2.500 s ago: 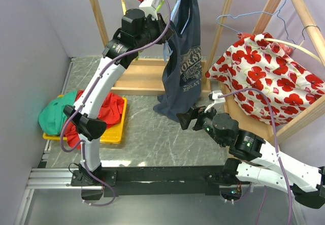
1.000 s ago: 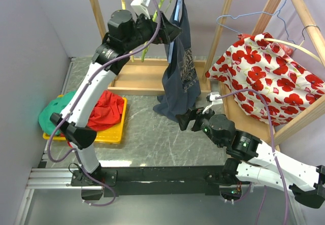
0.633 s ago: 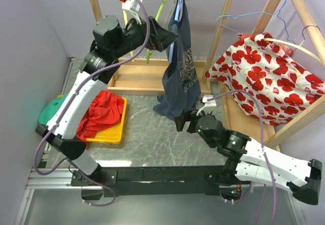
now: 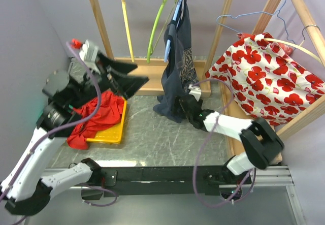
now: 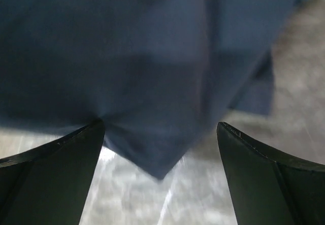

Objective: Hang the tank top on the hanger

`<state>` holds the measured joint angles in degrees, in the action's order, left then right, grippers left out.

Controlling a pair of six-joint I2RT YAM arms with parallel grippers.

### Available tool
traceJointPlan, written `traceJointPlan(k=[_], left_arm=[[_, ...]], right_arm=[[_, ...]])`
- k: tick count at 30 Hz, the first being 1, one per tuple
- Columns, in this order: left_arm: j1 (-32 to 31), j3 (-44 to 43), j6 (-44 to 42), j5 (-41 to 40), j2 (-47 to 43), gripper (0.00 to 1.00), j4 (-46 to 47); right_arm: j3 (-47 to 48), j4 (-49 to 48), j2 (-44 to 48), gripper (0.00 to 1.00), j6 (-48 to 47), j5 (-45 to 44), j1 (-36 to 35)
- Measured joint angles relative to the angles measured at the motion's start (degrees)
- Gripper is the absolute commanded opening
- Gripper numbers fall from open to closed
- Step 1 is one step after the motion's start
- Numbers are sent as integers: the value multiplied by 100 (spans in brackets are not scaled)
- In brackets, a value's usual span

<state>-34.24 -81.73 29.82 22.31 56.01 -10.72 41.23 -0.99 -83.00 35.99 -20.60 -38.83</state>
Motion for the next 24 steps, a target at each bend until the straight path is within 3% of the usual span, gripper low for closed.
traceJointPlan(k=[3,5,8,9,16,24], left_arm=[[-7,820,0,-199,-546,99,-96],[-9,1290,2,-387,-835,99,-173],[-9,1886,2,-732,-1147,97,-380],[-9,2015,2,-817,-1204,95,-417],[-9,2809,114,-1585,-1775,88,-627],[-9,3244,304,-1878,-1902,86,-629]], right_arm=[[457,-120,-719,99,-66,129,131],[782,-105,-1137,92,-83,151,175],[1097,-105,-1508,34,-131,144,177],[1176,-79,-1574,1,-127,129,190],[2109,459,-1727,0,-428,-46,321],[4487,1141,-1784,0,-1150,-378,831]])
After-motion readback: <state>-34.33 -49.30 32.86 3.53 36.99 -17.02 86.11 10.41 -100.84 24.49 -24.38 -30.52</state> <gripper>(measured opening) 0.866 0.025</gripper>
